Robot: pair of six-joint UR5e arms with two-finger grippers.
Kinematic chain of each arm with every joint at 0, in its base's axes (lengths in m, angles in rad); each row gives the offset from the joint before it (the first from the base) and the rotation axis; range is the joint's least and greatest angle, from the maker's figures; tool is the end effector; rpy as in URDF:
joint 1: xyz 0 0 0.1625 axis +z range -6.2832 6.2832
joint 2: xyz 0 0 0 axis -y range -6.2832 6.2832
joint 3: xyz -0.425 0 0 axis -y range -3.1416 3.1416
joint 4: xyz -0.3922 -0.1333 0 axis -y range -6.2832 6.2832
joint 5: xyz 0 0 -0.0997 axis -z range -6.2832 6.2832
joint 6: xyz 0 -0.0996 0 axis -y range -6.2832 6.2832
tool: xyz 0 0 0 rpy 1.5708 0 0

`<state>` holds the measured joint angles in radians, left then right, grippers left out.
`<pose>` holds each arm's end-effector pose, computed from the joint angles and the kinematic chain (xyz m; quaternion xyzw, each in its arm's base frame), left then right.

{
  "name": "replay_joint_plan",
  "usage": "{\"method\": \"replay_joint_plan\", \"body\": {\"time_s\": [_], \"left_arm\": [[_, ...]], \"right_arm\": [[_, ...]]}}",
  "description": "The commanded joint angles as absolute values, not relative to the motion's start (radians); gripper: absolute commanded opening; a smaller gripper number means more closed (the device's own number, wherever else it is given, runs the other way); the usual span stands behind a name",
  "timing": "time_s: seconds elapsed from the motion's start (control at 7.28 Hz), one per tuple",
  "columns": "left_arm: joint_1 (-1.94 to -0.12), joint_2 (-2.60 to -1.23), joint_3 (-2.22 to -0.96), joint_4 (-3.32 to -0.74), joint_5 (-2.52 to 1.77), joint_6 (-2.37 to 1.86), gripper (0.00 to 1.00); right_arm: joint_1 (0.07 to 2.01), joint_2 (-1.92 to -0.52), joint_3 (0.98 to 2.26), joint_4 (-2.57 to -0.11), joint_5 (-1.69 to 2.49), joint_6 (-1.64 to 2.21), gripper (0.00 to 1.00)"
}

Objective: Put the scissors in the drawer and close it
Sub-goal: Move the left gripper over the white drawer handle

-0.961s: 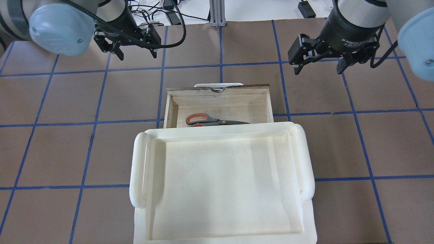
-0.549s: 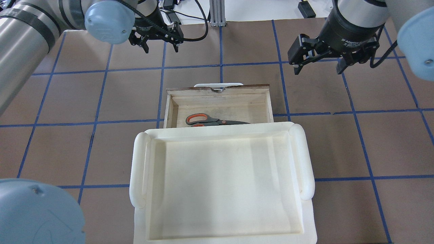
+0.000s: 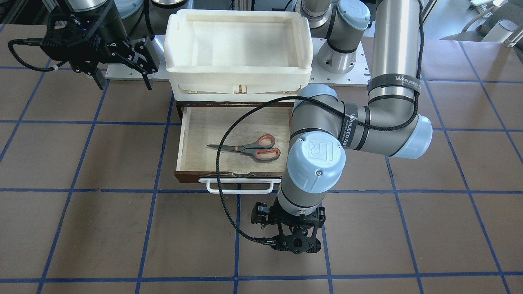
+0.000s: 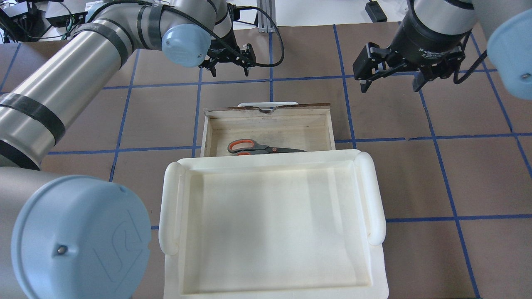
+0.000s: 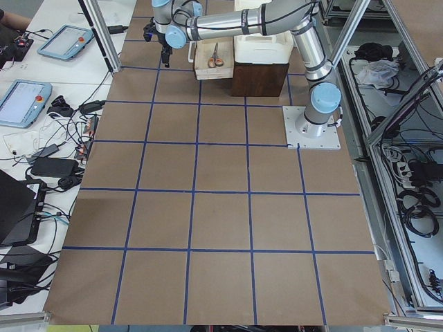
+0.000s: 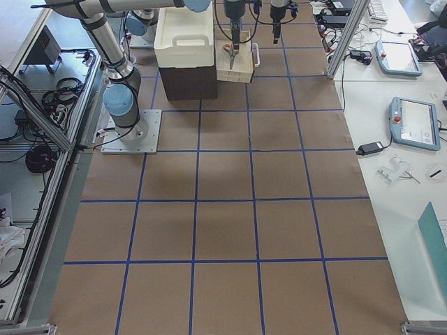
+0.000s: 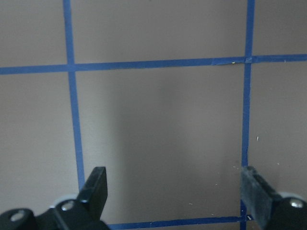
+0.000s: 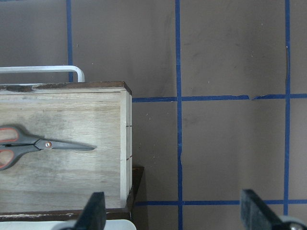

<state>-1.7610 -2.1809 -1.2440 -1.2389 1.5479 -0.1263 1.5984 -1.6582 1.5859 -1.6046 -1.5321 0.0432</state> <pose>-0.2701 -0.6858 0.3066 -0.0322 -0.9991 0.0222 0.0151 0.1499 -0.4598 0.5258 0.0068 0.9984 -0.0523 0.0212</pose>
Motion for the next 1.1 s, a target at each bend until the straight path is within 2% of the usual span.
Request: {"method": "replay_joint_plan", "body": {"time_s": [0.0,0.96], "left_arm": [[-1.776,-2.197,-1.243,-1.27,1.545,-0.126,1.0],[-1.804,-2.217,-1.243,-1.379,1.514,-0.133,1.0]], "right_arm": [[1.598,-1.657,1.586,-1.605,-1.531,0.043,1.0],[1.598,-1.658,1.586,-1.603,-1.536,0.043,1.0]]}}
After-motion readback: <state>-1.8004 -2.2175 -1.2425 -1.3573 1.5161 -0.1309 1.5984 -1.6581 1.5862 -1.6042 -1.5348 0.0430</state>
